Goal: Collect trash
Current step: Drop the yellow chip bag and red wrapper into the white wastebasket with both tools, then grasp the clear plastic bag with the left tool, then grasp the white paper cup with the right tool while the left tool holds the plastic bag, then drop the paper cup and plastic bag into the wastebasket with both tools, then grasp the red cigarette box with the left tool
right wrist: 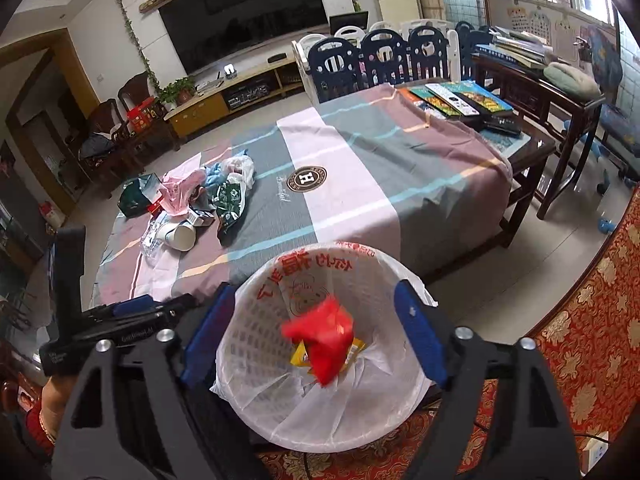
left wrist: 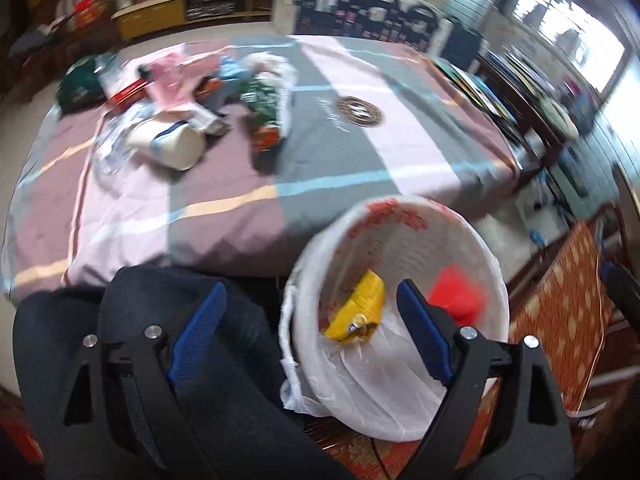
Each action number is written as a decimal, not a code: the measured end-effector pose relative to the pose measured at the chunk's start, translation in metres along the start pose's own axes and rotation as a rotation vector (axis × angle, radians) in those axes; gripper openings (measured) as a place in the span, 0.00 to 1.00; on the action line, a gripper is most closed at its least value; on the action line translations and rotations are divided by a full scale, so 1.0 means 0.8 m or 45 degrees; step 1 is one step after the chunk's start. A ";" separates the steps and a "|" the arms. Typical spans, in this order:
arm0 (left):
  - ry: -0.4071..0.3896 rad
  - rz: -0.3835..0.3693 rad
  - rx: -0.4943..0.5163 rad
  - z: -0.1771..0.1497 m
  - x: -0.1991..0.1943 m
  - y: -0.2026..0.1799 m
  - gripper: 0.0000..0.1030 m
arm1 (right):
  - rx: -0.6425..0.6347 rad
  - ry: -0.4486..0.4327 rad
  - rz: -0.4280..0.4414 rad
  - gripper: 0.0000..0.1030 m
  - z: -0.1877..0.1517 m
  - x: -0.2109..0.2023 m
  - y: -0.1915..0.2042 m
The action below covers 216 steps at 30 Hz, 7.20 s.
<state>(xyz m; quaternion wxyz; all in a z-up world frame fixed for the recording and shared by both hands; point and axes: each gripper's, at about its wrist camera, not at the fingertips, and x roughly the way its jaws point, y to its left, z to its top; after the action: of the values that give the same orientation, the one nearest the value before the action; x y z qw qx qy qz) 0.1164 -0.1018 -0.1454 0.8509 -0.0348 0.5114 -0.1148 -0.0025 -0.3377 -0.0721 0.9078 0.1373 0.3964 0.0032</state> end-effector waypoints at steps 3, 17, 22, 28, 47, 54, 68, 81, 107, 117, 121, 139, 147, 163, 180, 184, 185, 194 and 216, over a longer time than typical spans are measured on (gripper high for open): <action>-0.012 0.011 -0.116 0.002 -0.002 0.027 0.87 | -0.003 -0.021 0.011 0.81 0.002 -0.007 0.002; -0.087 0.152 -0.608 0.052 0.016 0.223 0.90 | -0.013 0.086 0.020 0.83 -0.005 0.036 0.019; -0.113 0.206 -0.738 0.089 0.042 0.301 0.91 | 0.018 0.199 0.025 0.83 -0.012 0.081 0.023; -0.085 0.280 -0.703 0.147 0.102 0.357 0.91 | 0.019 0.292 0.023 0.83 -0.011 0.122 0.036; -0.307 0.134 -0.573 0.099 0.045 0.325 0.19 | -0.024 0.366 0.124 0.83 -0.001 0.185 0.107; -0.181 0.016 -0.586 0.062 0.050 0.324 0.19 | -0.164 0.305 0.261 0.83 0.035 0.239 0.210; -0.267 0.061 -0.545 0.051 0.040 0.337 0.19 | -0.444 0.514 0.183 0.62 0.056 0.422 0.335; -0.247 0.074 -0.546 0.051 0.043 0.335 0.19 | -0.369 0.391 0.168 0.59 0.016 0.325 0.293; -0.253 0.110 -0.548 0.050 0.042 0.336 0.19 | -0.451 0.371 0.121 0.70 0.004 0.330 0.331; -0.319 0.122 -0.560 0.044 0.026 0.336 0.19 | -0.448 0.134 0.082 0.70 0.028 0.234 0.308; -0.389 0.133 -0.563 0.037 -0.003 0.321 0.19 | -0.392 0.070 0.063 0.70 0.037 0.195 0.274; -0.482 -0.074 -0.265 0.027 -0.111 0.180 0.19 | -0.193 0.006 -0.102 0.70 0.029 0.081 0.128; -0.420 -0.138 -0.093 0.010 -0.108 0.101 0.19 | -0.161 0.050 -0.095 0.71 -0.009 0.059 0.076; -0.162 -0.331 0.114 -0.009 -0.050 -0.005 0.19 | 0.152 0.344 -0.127 0.79 -0.070 0.111 -0.032; -0.082 -0.317 0.151 -0.013 -0.021 -0.020 0.85 | 0.333 0.127 -0.182 0.84 -0.033 0.059 -0.086; -0.109 -0.252 0.095 -0.008 -0.024 -0.002 0.86 | 0.226 0.080 -0.205 0.84 -0.029 0.054 -0.058; -0.124 -0.225 0.089 -0.007 -0.025 0.002 0.86 | 0.202 0.063 -0.211 0.84 -0.028 0.052 -0.051; -0.232 0.012 0.082 0.001 -0.034 0.036 0.91 | -0.042 -0.291 -0.325 0.97 -0.029 0.031 0.016; 0.030 0.422 -0.755 0.216 0.141 0.410 0.94 | -0.005 0.120 -0.021 0.97 -0.009 0.170 0.078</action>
<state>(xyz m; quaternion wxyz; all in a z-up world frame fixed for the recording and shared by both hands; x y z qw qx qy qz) 0.3715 0.1806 -0.2188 0.8049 -0.1957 0.5310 0.1785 0.0917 -0.2601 -0.1589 0.8883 0.1321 0.4398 0.0030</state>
